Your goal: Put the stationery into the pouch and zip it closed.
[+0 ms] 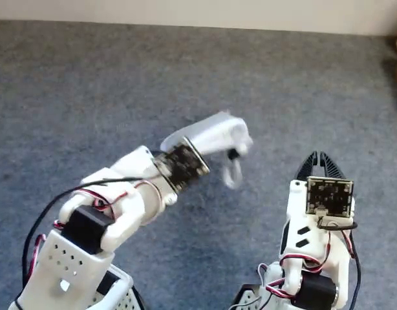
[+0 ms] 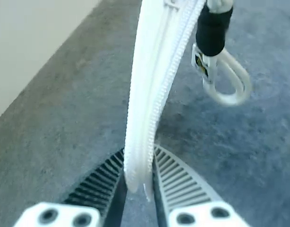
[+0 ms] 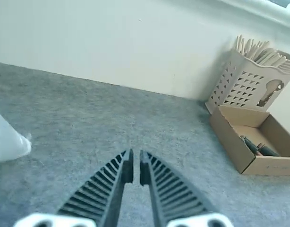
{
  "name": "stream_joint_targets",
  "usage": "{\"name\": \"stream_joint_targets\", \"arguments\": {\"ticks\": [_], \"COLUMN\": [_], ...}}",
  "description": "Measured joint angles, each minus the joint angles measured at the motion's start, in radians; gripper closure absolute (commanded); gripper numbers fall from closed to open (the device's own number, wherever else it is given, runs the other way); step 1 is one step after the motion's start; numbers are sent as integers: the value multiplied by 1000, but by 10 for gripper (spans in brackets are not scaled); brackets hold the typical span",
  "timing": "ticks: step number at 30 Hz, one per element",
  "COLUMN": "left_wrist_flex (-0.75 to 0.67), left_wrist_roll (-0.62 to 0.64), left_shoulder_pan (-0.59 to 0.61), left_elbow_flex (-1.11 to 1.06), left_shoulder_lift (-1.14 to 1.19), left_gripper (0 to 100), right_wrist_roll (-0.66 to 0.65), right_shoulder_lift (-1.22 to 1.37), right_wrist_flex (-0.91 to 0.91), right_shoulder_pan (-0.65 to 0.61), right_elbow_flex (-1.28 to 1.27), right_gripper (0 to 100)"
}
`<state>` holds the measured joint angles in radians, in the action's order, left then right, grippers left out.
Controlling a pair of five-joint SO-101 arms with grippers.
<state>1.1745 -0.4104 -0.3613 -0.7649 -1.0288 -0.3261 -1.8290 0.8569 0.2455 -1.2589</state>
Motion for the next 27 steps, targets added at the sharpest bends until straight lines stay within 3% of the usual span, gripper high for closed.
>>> {"name": "stream_joint_targets", "arguments": {"ticks": [8, 21, 27], "left_wrist_flex": [115, 226, 167], "left_wrist_roll": [-44, -83, -126], "left_shoulder_pan": [-57, -49, 114], "left_elbow_flex": [-8, -107, -201], "left_shoulder_lift": [2, 15, 15], "left_gripper": [792, 786, 786], "right_wrist_roll": [32, 32, 32], "right_shoulder_lift": [0, 0, 0], "right_wrist_flex": [0, 0, 0], "right_shoulder_pan": [0, 0, 0], "right_elbow_flex": [0, 0, 0], "right_gripper": [920, 920, 920]}}
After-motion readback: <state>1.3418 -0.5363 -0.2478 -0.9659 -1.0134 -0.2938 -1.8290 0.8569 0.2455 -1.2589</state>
